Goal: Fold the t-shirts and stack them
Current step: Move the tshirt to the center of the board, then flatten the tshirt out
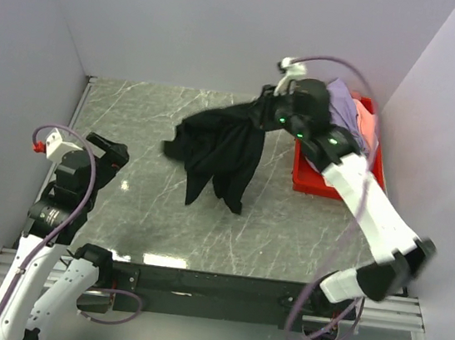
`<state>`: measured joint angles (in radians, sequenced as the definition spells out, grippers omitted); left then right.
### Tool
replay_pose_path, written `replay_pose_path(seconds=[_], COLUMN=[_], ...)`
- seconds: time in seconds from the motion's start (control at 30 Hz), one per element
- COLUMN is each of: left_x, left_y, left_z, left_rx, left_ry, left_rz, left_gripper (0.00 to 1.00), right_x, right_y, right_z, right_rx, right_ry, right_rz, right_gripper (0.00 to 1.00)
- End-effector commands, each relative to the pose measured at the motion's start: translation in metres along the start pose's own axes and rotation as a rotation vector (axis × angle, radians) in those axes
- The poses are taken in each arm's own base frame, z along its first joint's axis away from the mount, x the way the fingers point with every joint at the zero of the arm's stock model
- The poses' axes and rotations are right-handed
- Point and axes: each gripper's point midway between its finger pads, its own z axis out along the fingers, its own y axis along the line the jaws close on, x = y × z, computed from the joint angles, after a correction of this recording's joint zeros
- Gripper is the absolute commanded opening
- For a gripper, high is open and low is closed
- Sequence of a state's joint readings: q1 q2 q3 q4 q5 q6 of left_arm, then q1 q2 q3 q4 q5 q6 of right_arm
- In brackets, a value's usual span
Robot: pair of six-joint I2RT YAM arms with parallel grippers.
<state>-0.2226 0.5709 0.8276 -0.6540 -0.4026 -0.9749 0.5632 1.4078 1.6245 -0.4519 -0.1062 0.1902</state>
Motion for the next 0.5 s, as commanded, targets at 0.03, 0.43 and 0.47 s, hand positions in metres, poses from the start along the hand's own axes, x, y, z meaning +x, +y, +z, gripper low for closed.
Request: replay_pose_path(seconds=[0.03, 0.43, 0.47], left_x=[0.002, 0.063, 0.066], left_y=[0.01, 0.032, 0.033], left_z=[0.003, 0.085, 0.091], left_rx=[-0.043, -0.23, -0.231], left_ry=[-0.009, 0.223, 0.245], left_rz=[-0.016, 0.069, 0.063], left_gripper=[0.99, 0.99, 0.99], right_x=[0.071, 0.157, 0.168], right_y=[-0.061, -0.011, -0.004], right_z=[0.038, 0.017, 0.017], right_rx=[0.28, 0.053, 0.038], right_ry=[0.199, 0.286, 0.304], right_rz=[0.029, 0.026, 0.009], right_gripper=[0.49, 0.88, 0.88])
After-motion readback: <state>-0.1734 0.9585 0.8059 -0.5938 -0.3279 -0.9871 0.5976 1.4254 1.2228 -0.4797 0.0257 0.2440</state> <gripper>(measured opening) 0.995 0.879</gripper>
